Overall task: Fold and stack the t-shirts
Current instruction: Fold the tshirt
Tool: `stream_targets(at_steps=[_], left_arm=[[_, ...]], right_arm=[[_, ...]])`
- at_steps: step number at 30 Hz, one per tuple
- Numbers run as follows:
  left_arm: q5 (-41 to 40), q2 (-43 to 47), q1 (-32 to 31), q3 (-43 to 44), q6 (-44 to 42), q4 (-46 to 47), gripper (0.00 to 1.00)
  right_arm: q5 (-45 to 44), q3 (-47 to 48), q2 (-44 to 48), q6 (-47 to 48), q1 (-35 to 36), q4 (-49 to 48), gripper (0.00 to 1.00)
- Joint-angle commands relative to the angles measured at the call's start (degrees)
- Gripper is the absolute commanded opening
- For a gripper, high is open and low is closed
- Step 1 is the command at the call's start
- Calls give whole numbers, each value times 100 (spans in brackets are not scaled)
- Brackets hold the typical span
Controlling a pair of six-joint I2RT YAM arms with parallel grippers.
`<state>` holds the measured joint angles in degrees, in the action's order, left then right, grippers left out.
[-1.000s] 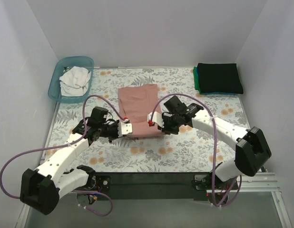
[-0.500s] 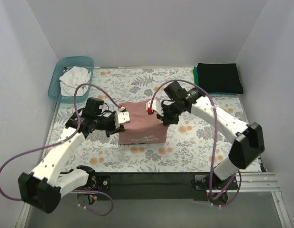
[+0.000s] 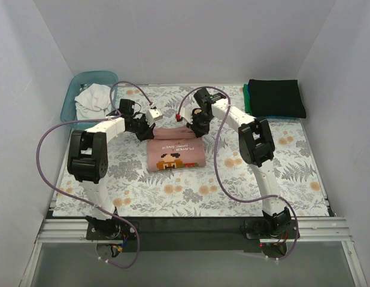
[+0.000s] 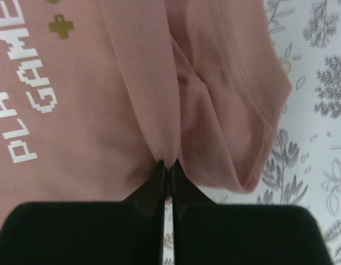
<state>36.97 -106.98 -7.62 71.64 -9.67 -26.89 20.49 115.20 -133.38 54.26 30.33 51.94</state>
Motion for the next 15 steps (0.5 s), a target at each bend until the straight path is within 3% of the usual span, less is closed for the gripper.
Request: stream_targets(at_steps=[1,6,9,15], left_arm=[[-251,-112,23,9,150,465,0],[-348,334,-178,-1044,10,501,0],[-348,1160,-459,-2070,-166,422,0],[-155,2795,-767,-3207,97,-114,1]], right_arm=[[-168,153,-337,50,-62,220,1],[-36,-988,232,-73,-9,-122,1],[86,-1964,856,-187,149,-307,1],[727,-3907,2227,-723,500,-431,1]])
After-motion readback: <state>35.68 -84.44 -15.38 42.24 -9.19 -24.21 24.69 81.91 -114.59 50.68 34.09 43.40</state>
